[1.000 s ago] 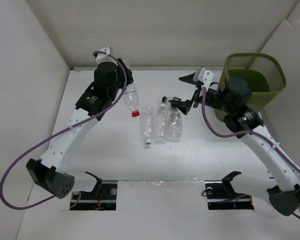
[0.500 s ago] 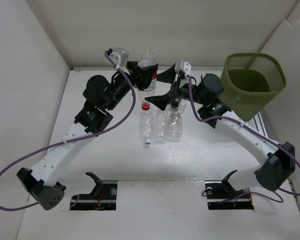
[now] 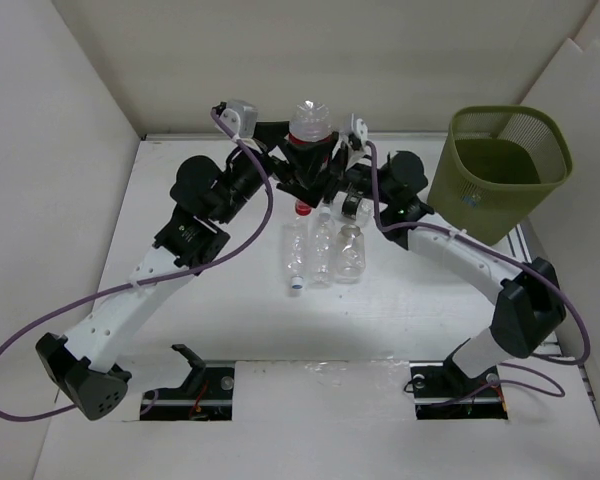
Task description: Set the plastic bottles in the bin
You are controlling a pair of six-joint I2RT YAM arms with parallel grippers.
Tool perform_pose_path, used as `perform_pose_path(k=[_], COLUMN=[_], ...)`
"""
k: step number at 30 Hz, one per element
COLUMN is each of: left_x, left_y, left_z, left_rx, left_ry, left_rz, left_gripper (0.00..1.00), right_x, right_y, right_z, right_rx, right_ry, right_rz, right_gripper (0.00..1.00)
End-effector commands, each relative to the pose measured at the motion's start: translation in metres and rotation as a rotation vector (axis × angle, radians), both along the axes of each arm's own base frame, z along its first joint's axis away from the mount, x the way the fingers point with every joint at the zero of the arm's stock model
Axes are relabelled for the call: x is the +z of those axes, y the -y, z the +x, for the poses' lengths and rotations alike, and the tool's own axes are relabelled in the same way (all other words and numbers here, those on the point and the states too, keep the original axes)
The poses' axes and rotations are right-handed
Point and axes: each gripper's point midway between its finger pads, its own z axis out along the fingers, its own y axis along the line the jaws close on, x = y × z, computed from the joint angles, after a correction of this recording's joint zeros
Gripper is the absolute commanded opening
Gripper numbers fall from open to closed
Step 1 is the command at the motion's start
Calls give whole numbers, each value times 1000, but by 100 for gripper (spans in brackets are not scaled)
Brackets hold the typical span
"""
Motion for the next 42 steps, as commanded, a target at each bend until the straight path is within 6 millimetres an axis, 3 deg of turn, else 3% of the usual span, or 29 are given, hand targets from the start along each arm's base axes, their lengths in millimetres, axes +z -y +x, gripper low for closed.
perform_pose_path(k=[1, 3, 4, 6, 7, 8, 9, 10, 13, 14, 17, 19, 20, 21, 22, 24, 25, 27, 29, 31, 32, 33, 35, 36, 37, 38, 39, 40, 42], left_x=[33, 24, 19, 1, -10, -25, -38, -54, -94, -107, -147, -163, -172, -184, -186, -211, -219, -241, -251, -276, -284, -293, -320, -326, -340, -350, -350, -361, -371], left_y=[-41, -48, -55, -58, -58, -57, -52, -48, -37, -35, -24, -20, -17, -16, -16, -15, -15, -12, -12, -13, -10, -9, -10, -10, -13, -15, -17, -19, -24], left_z=[15, 28, 36, 51, 55, 60, 67, 70, 80, 82, 89, 91, 94, 93, 92, 94, 94, 95, 95, 96, 96, 95, 97, 98, 99, 96, 98, 96, 95], left_rx=[210, 281, 342, 407, 424, 446, 449, 452, 449, 454, 458, 455, 458, 454, 456, 468, 472, 473, 482, 505, 500, 493, 504, 506, 514, 518, 521, 525, 539], left_ry=[-57, -130, -164, -229, -277, -315, -348, -382, -466, -502, -610, -651, -670, -692, -703, -747, -762, -803, -840, -886, -906, -925, -974, -983, -1015, -1030, -1041, -1058, -1081], left_rz=[-152, -151, -156, -121, -86, -58, -32, -10, 37, 58, 114, 138, 145, 171, 170, 223, 242, 290, 321, 382, 384, 404, 454, 465, 473, 491, 477, 496, 502], left_gripper=[100, 100, 100, 100, 100, 100, 100, 100, 100, 100, 100, 100, 100, 100, 100, 100, 100, 100, 100, 100, 100, 100, 100, 100, 100, 99, 99, 99, 97], right_x=[45, 66, 59, 78, 70, 74, 81, 81, 73, 74, 55, 43, 38, 29, 26, 28, 22, 35, 47, 72, 63, 75, 65, 65, 46, 55, 49, 26, 29], right_y=[45, 75, 103, 143, 163, 207, 231, 276, 336, 371, 422, 449, 455, 463, 465, 473, 476, 478, 465, 455, 444, 435, 419, 400, 391, 383, 374, 372, 363], right_z=[16, 29, 52, 70, 81, 98, 105, 114, 124, 124, 138, 143, 146, 152, 152, 155, 157, 154, 147, 133, 133, 125, 117, 115, 116, 104, 101, 101, 88], right_rx=[-152, -244, -323, -447, -501, -616, -679, -798, -942, -1021, -1128, -1173, -1174, -1180, -1191, -1230, -1237, -1255, -1290, -1339, -1344, -1355, -1330, -1291, -1259, -1258, -1235, -1211, -1198], right_ry=[143, 203, 167, 225, 182, 177, 176, 152, 101, 96, 23, -16, -21, -46, -49, -42, -76, -47, -31, 42, 5, 36, 36, 58, 35, 81, 90, 59, 95], right_rz=[6, -7, -69, -121, -176, -206, -219, -262, -312, -326, -361, -370, -380, -384, -397, -416, -422, -438, -457, -510, -556, -578, -653, -655, -671, -645, -641, -661, -627], right_gripper=[0, 0, 0, 0, 0, 0, 0, 0, 0, 0, 0, 7, 19, 68, 85, 100, 100, 100, 100, 100, 100, 100, 100, 100, 100, 100, 100, 100, 100])
